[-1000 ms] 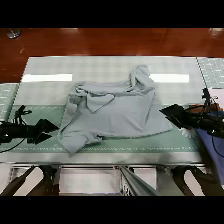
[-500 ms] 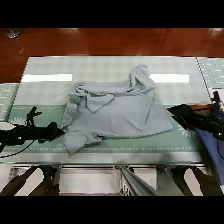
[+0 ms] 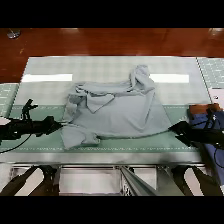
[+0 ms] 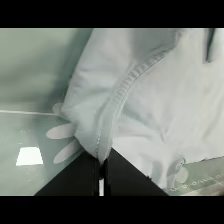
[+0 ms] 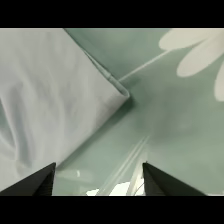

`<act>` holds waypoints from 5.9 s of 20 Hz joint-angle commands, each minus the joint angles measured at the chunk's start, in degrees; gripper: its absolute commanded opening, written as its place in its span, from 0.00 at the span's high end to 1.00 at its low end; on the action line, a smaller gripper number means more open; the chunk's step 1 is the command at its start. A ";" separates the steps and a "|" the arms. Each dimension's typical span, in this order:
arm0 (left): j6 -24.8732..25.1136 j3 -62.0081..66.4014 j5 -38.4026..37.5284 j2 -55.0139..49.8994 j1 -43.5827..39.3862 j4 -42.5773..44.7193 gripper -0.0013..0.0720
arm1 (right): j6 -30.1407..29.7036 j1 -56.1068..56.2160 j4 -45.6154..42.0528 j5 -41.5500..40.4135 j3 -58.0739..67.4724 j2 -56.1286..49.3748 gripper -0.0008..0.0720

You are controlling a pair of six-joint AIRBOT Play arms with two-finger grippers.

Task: Fold the shirts.

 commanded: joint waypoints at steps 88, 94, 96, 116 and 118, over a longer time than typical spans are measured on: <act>-18.10 14.21 -9.29 -5.95 1.31 18.08 0.03 | -2.99 6.43 -6.23 -5.70 22.73 -13.16 0.13; -14.08 -5.55 -3.52 6.29 7.19 8.02 0.03 | -4.85 6.54 4.02 -5.99 4.87 1.92 0.14; -14.10 -6.49 -3.28 6.05 7.06 7.10 0.03 | -4.85 6.54 4.85 -5.75 4.87 1.92 0.14; -10.40 -1.55 -0.02 2.78 -10.67 -1.64 0.94 | 2.67 -8.41 -3.67 0.90 -2.38 1.40 0.14; -9.16 -1.55 0.04 2.78 -10.67 -2.03 0.94 | 0.66 -8.41 -1.20 0.61 -3.32 1.40 0.14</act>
